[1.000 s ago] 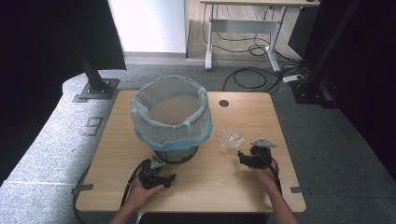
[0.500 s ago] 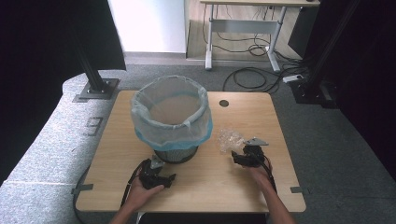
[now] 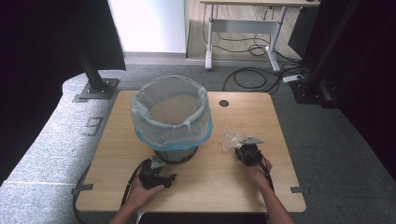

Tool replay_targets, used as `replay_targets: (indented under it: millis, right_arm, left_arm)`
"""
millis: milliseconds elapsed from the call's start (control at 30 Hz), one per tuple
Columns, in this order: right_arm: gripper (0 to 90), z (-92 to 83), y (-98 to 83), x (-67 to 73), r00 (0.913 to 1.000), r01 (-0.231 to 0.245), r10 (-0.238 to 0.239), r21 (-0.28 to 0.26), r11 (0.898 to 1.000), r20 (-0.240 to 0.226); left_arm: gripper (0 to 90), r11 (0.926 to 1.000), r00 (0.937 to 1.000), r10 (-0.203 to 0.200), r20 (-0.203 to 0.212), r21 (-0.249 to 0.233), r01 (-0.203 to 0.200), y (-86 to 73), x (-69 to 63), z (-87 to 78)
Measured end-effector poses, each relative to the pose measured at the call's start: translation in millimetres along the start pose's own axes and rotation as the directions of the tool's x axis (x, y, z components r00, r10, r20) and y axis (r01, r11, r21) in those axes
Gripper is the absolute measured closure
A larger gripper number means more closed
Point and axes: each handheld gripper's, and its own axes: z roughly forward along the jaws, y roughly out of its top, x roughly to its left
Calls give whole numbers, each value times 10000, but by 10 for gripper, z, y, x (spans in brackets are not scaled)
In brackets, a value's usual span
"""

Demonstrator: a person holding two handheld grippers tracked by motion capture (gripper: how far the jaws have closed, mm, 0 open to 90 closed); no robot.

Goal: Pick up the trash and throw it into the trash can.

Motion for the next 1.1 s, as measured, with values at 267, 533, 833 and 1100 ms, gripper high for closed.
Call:
replay_targets:
  millis: [267,533,833,1100]
  right_arm:
    - [859,-140,40,-46,9993,-359,350,-603,9975,-158]
    - [860,-330,83,-31,9991,-381,359,-1173,9924,-207]
    - [859,-533,116,-78,9980,-576,523,-1799,9820,-343]
    - [862,-689,155,-96,9964,-725,606,-2247,9717,-598]
  left_arm:
    - [140,10000,10000,23,17,0,-23,3,-3,3]
    - [140,10000,10000,21,20,-1,-21,3,-3,3]
    - [140,10000,10000,38,17,4,-38,5,-3,4]
    - [140,10000,10000,48,25,5,-48,6,-4,5]
